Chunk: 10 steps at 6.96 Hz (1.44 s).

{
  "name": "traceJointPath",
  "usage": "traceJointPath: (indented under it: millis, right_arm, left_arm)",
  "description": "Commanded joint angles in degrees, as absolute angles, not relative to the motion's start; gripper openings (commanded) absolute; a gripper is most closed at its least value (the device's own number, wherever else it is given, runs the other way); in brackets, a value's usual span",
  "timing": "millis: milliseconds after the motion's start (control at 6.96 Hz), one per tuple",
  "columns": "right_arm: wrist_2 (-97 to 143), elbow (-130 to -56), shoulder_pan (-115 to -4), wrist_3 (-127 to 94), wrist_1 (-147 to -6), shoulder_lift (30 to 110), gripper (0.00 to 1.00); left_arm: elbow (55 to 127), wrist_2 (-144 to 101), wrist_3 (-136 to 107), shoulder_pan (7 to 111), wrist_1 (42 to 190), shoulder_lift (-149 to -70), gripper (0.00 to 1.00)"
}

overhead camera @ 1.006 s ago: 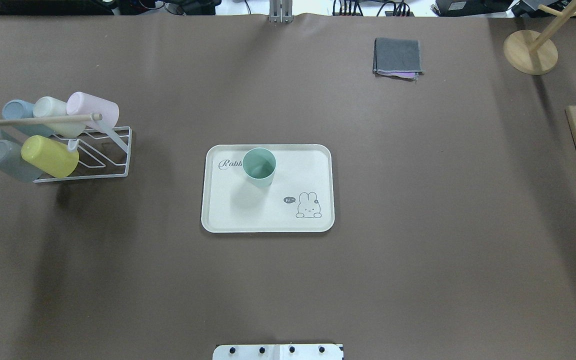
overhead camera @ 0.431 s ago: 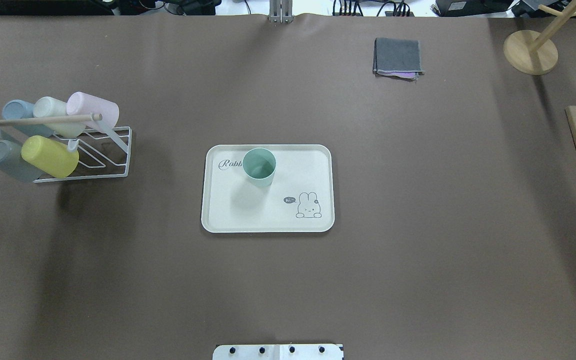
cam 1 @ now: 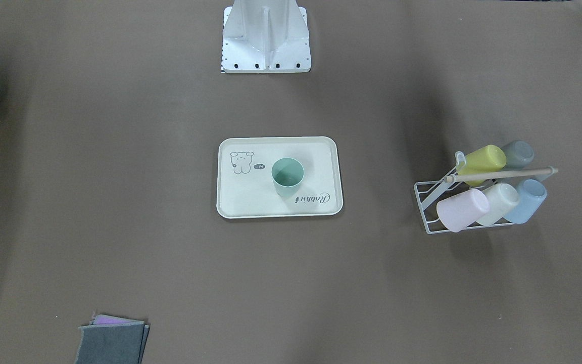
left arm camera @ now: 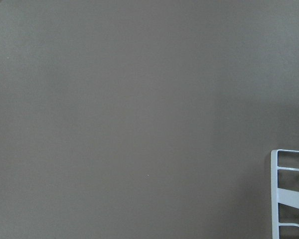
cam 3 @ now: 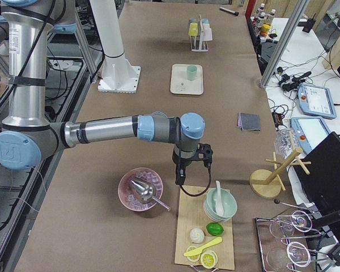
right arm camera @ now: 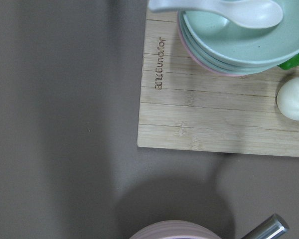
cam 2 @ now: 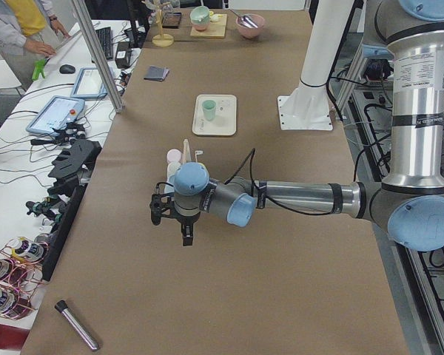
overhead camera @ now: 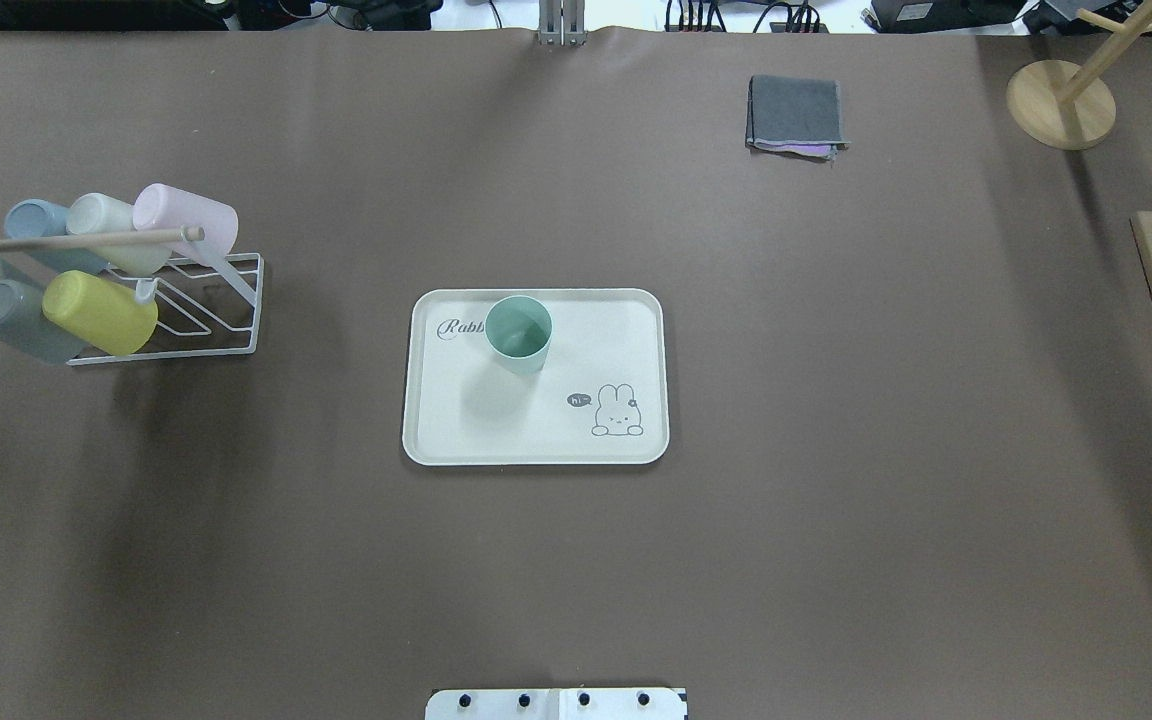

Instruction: Pick up and place green cup on tray

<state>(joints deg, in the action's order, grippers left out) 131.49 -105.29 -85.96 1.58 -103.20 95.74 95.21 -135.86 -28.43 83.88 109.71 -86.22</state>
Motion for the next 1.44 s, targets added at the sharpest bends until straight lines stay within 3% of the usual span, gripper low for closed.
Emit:
traceJointPath:
  millis: [0, 1293]
  right_arm:
    - [131.48, -105.29, -86.22, 1.50, -103.27, 95.80, 1.00]
    - [131.40, -105.29, -86.75, 1.49, -103.27, 96.33, 1.00]
  left_arm:
    - [96.59, -136.14, -28.39, 83.85, 108.11, -86.22, 0.98]
    - [98.70, -137.46, -28.30, 84.99, 103.53, -87.28, 0.98]
